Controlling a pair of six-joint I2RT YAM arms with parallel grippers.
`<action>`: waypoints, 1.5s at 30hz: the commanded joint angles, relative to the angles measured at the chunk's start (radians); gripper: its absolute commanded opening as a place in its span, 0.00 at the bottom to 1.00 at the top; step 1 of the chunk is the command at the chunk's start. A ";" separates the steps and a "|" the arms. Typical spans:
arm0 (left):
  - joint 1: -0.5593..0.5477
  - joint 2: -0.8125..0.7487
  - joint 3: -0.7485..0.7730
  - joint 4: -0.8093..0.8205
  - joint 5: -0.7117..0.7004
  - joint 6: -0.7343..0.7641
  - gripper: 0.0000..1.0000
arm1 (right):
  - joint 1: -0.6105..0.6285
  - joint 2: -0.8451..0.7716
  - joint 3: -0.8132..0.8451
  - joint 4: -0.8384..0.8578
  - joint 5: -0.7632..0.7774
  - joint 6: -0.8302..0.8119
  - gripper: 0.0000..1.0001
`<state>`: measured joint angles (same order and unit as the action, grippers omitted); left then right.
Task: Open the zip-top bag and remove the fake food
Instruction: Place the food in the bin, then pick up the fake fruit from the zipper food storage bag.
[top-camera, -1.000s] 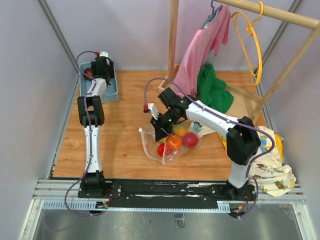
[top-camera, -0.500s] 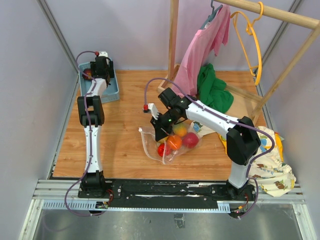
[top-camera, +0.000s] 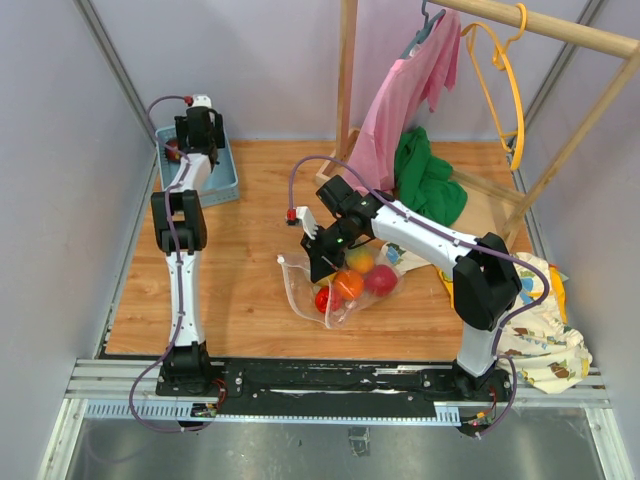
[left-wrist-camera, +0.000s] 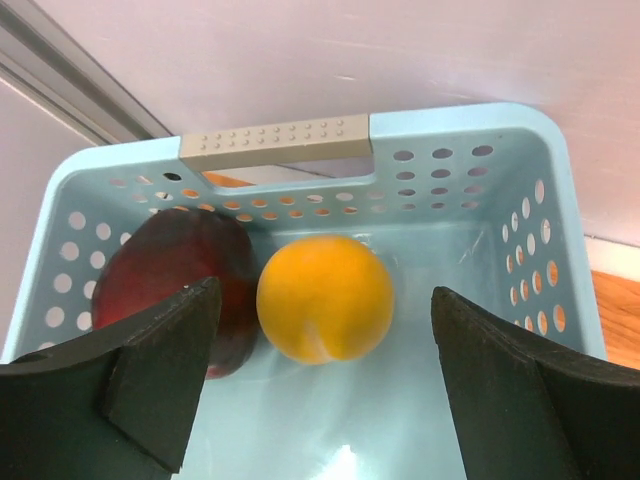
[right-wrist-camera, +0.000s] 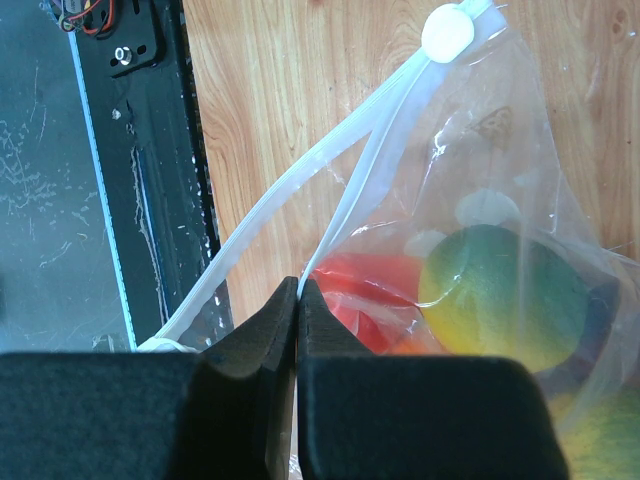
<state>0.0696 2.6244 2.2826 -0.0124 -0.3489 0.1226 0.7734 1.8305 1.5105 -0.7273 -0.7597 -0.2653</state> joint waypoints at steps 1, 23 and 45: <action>0.001 -0.090 -0.022 0.039 -0.034 -0.025 0.90 | -0.011 -0.026 0.001 -0.002 -0.024 -0.001 0.01; 0.002 -0.905 -0.976 0.141 0.604 -0.674 0.83 | -0.011 -0.086 -0.006 -0.005 0.007 -0.018 0.01; -0.117 -2.041 -1.902 0.144 0.948 -1.067 0.49 | -0.012 -0.139 -0.032 -0.005 -0.008 -0.048 0.01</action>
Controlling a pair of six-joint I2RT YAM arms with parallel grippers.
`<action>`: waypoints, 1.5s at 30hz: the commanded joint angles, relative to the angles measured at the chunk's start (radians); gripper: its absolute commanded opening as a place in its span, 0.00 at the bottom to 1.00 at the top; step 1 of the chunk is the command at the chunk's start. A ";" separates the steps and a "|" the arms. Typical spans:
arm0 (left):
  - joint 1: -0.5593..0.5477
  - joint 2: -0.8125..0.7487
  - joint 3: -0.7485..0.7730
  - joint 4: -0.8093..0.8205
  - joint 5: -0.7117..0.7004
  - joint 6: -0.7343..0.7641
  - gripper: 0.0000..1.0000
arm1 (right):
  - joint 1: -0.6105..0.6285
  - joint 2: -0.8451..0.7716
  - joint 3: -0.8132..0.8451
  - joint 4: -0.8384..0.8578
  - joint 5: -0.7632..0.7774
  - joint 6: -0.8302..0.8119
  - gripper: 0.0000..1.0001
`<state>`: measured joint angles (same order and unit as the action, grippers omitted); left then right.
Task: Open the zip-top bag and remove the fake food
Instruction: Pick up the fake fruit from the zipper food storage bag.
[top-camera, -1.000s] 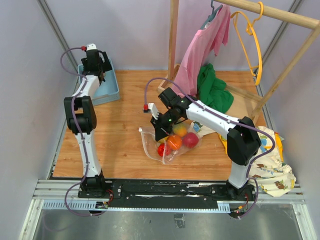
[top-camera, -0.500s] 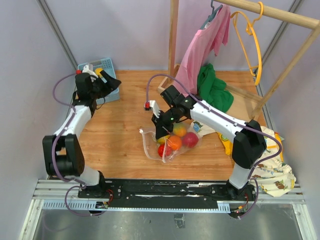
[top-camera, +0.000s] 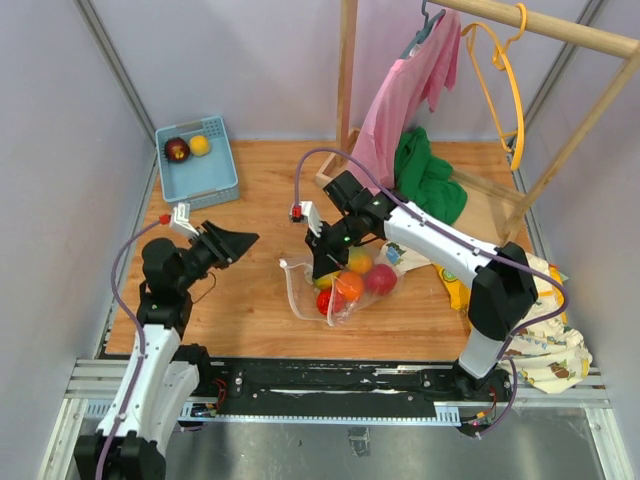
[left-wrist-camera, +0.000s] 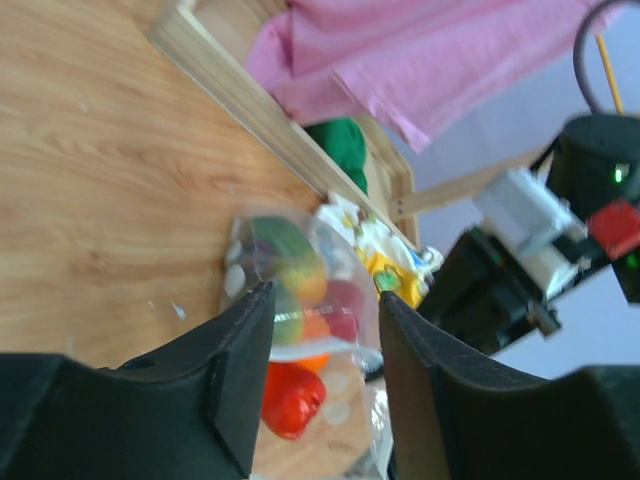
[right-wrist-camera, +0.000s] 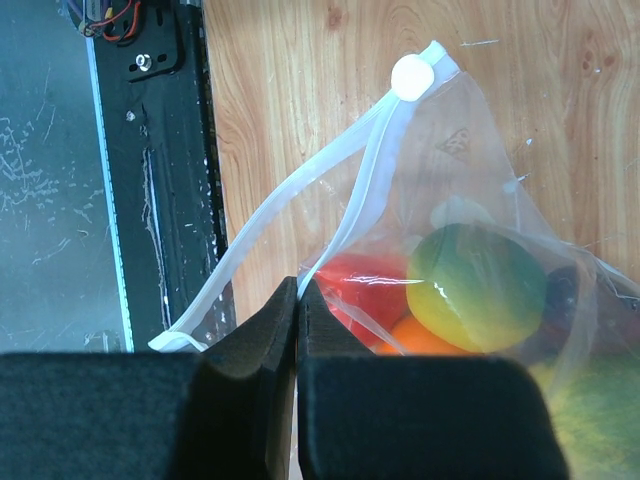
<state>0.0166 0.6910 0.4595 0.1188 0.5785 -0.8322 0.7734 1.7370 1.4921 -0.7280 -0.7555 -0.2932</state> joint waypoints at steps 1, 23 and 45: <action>-0.089 -0.138 -0.101 0.018 0.009 -0.130 0.48 | -0.012 -0.046 -0.015 -0.003 -0.013 -0.019 0.01; -0.644 0.080 -0.214 0.258 -0.217 -0.127 0.43 | -0.012 -0.064 -0.023 -0.003 0.015 -0.030 0.01; -0.690 0.171 -0.271 0.401 -0.236 -0.121 0.43 | -0.013 -0.080 -0.030 -0.003 0.013 -0.039 0.01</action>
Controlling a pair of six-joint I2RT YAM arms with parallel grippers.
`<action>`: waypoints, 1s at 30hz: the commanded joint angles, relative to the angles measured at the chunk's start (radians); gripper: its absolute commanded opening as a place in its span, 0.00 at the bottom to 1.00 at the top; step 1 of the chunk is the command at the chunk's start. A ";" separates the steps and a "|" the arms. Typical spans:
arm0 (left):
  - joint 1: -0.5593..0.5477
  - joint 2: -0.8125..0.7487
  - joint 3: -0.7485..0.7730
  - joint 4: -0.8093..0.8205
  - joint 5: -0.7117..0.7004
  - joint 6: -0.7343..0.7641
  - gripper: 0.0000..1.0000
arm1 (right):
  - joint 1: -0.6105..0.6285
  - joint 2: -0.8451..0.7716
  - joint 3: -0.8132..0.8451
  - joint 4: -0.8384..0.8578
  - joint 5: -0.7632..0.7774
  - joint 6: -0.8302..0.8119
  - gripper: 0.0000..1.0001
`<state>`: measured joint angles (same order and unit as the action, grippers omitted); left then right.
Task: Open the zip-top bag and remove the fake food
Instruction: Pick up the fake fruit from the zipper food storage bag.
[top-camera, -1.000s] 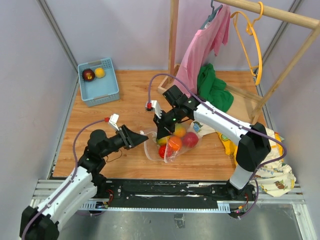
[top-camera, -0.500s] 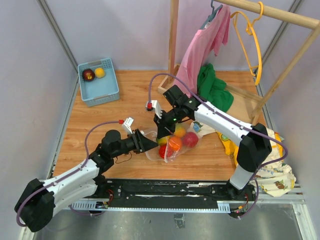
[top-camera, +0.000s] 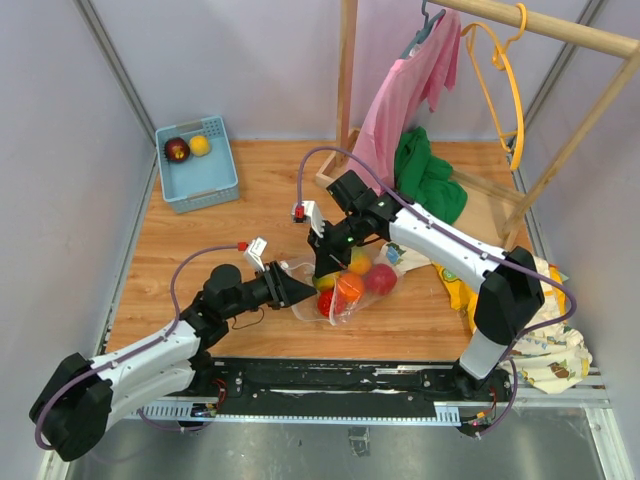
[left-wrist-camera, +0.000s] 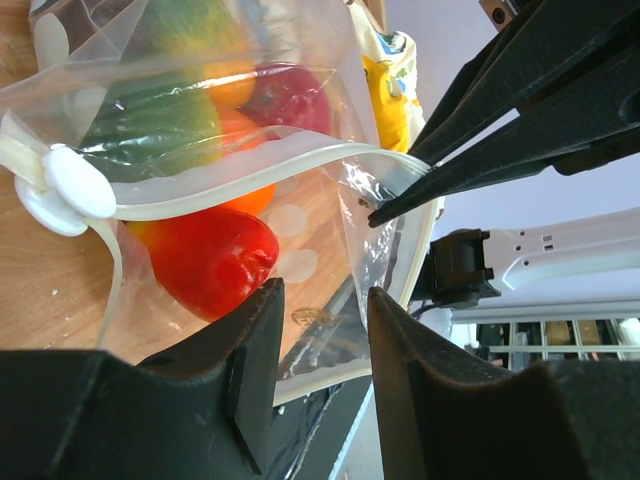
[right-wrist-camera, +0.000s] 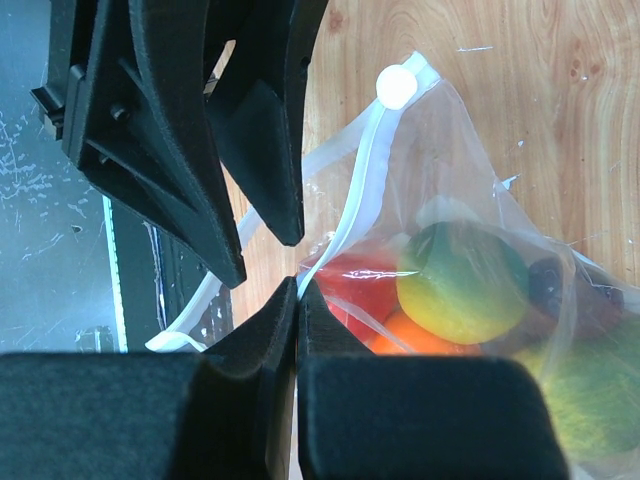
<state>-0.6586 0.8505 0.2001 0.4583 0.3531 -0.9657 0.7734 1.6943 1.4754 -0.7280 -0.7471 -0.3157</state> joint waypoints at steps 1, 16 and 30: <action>-0.016 0.014 -0.014 0.067 -0.010 0.013 0.43 | -0.012 -0.040 -0.015 -0.002 0.005 -0.017 0.01; -0.036 0.105 -0.031 0.167 -0.001 0.015 0.43 | -0.013 -0.041 -0.018 0.001 0.008 -0.016 0.01; -0.048 0.261 0.003 0.192 0.019 0.038 0.45 | -0.012 -0.041 -0.020 0.001 0.011 -0.017 0.01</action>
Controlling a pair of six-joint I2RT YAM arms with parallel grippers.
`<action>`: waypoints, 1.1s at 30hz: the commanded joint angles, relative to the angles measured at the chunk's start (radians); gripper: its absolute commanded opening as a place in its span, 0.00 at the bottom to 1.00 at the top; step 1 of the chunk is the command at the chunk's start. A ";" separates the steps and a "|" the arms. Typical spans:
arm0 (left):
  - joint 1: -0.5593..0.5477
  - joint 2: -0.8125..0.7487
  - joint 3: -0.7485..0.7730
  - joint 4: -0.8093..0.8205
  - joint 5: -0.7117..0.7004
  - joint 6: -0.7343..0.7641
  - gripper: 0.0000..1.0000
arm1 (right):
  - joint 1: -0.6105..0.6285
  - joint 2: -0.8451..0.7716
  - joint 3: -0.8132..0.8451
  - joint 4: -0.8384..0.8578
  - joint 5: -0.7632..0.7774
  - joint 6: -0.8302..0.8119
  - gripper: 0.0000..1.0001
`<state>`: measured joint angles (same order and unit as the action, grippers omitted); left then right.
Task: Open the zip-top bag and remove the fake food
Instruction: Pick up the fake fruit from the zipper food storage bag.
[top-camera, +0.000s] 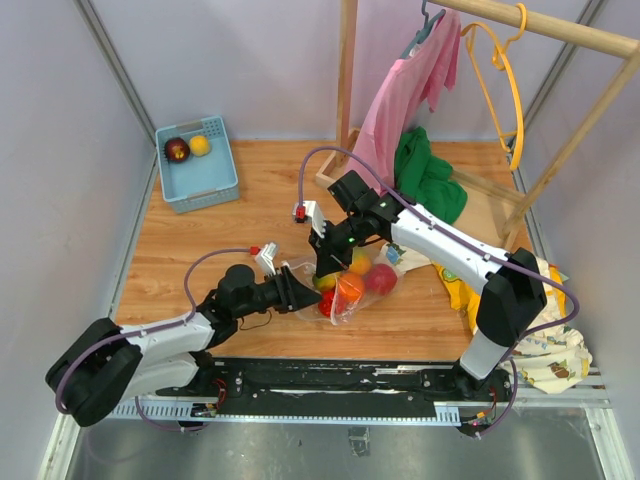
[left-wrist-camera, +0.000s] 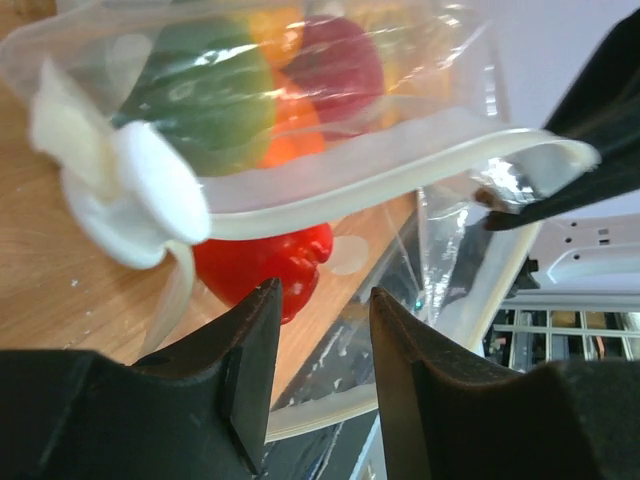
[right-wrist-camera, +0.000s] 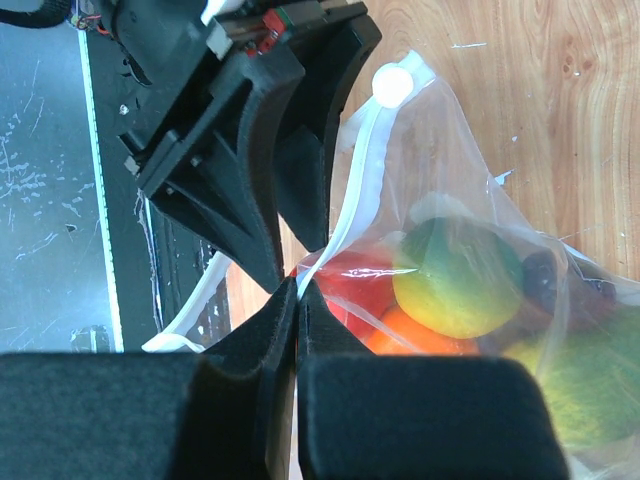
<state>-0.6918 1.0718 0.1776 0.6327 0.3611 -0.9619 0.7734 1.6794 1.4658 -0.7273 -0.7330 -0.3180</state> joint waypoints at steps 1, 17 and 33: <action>-0.019 0.052 0.039 -0.010 0.004 0.044 0.47 | -0.012 -0.026 -0.010 0.000 -0.003 -0.015 0.01; -0.081 0.199 0.151 -0.130 -0.146 0.163 0.71 | -0.011 0.008 -0.012 0.011 -0.017 0.004 0.01; -0.083 0.354 0.186 -0.047 -0.125 0.181 0.71 | -0.098 -0.111 -0.061 -0.087 -0.193 -0.189 0.64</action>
<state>-0.7639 1.4040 0.3447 0.5449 0.2260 -0.8108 0.7509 1.6527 1.4281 -0.7441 -0.7956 -0.3916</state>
